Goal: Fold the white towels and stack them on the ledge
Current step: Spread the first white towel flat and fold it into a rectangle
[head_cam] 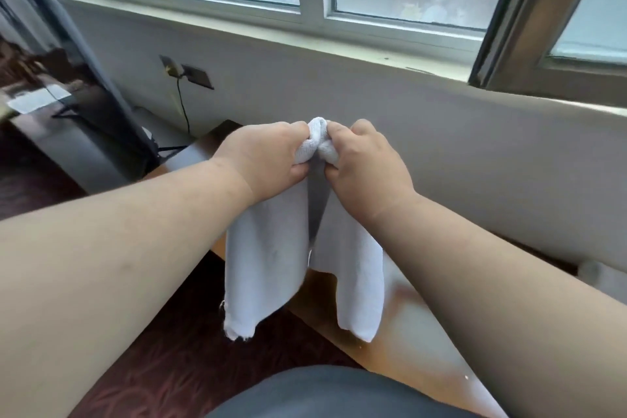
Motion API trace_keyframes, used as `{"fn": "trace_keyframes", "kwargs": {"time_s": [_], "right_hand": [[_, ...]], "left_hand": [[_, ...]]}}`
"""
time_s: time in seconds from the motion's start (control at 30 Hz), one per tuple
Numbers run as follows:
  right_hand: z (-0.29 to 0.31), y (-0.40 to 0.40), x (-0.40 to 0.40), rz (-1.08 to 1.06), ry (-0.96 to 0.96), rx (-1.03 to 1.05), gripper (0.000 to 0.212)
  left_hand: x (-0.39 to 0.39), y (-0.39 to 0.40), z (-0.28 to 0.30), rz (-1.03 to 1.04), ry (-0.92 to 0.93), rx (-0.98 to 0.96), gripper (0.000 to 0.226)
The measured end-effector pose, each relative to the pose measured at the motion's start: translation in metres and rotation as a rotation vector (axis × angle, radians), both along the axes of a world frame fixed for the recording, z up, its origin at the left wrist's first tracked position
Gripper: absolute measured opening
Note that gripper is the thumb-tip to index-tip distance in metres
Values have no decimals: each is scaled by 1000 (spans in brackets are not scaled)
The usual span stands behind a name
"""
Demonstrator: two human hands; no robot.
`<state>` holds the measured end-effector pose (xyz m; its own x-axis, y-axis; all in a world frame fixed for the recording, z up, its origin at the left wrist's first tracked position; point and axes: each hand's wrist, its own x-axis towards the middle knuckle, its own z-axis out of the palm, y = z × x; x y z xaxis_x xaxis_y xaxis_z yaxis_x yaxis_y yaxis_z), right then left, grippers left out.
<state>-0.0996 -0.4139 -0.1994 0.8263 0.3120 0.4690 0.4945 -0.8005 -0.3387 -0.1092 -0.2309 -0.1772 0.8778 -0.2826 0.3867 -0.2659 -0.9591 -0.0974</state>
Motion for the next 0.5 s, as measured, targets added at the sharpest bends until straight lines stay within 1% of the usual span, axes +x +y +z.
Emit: {"fn": "trace_keyframes", "kwargs": {"time_s": [0.1, 0.2, 0.3, 0.4, 0.5], "right_hand": [[-13, 37, 30, 37, 47, -30, 36], [-21, 67, 55, 39, 97, -57, 34], [-25, 92, 77, 27, 138, -78, 36], [-34, 114, 96, -15, 175, -90, 31], [-48, 132, 112, -62, 239, -71, 35]], "left_hand": [[23, 31, -15, 70, 57, 8, 29], [46, 58, -23, 92, 107, 25, 28], [73, 86, -27, 66, 144, 42, 29], [104, 111, -33, 23, 186, 66, 32], [140, 135, -45, -33, 256, 104, 32]]}}
